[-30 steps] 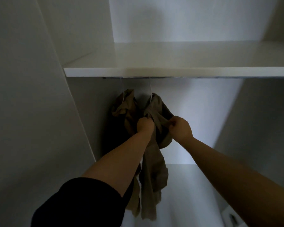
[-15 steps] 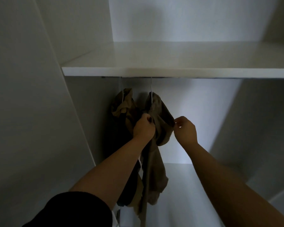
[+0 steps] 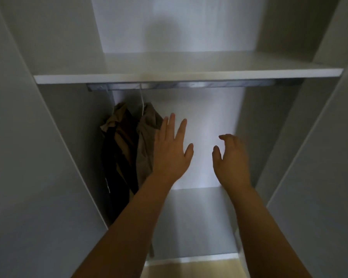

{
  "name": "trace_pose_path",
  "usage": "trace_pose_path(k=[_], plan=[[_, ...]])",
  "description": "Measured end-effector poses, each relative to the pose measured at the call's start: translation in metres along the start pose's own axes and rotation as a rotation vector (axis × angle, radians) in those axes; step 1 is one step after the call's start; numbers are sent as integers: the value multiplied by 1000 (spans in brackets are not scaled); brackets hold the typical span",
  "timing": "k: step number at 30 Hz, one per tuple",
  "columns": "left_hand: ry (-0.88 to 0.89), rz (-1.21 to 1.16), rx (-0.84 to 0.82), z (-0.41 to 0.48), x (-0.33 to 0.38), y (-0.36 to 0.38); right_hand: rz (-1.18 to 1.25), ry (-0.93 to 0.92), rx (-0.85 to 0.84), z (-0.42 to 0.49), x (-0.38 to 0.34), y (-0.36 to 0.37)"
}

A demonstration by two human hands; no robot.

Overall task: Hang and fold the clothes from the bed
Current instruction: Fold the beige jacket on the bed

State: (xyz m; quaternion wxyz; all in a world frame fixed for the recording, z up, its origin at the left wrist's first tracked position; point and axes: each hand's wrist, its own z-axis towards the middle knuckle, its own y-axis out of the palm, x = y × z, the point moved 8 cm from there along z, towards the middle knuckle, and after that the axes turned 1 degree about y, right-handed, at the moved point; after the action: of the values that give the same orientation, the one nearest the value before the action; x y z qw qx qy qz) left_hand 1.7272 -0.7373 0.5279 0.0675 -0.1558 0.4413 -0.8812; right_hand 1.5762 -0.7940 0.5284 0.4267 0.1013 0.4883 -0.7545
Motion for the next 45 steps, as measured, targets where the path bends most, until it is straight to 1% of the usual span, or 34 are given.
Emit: trace_pose_path(k=[2,5,9,12,15,18,24,27,30,32,34,38,41,45], plan=[[29,23,-5,-28,40,-3,-51,-12,-9,-26,19,-37],[22,37,1,-77,102,-9,-42,-17,-15,-69,54,-96],[33,6,-70,-141,183,-16,-37,40,-19,-125,102,-168],[34,21,-109,-180,224,-31,-46,69,-8,-166,122,-212],[65,-1,-110,-220,261,-52,-36,98,8,-207,135,-253],[102,39,-142,-261,295,-71,-45,140,17,-254,144,-291],[208,-61,-144,-367,364,-125,-137,187,61,-371,144,-374],[240,-96,-142,-427,395,-151,-214,228,51,-439,147,-411],[269,-120,-191,-478,436,-168,-313,287,51,-498,160,-458],[318,-154,-238,-507,473,-177,-377,337,79,-533,173,-499],[401,-194,-260,-534,518,-186,-403,382,143,-568,188,-547],[597,-323,-247,-586,615,-201,-472,505,272,-639,220,-637],[705,-384,-261,-628,687,-203,-536,592,312,-690,246,-692],[858,-494,-342,-685,790,-207,-645,724,367,-755,290,-768]])
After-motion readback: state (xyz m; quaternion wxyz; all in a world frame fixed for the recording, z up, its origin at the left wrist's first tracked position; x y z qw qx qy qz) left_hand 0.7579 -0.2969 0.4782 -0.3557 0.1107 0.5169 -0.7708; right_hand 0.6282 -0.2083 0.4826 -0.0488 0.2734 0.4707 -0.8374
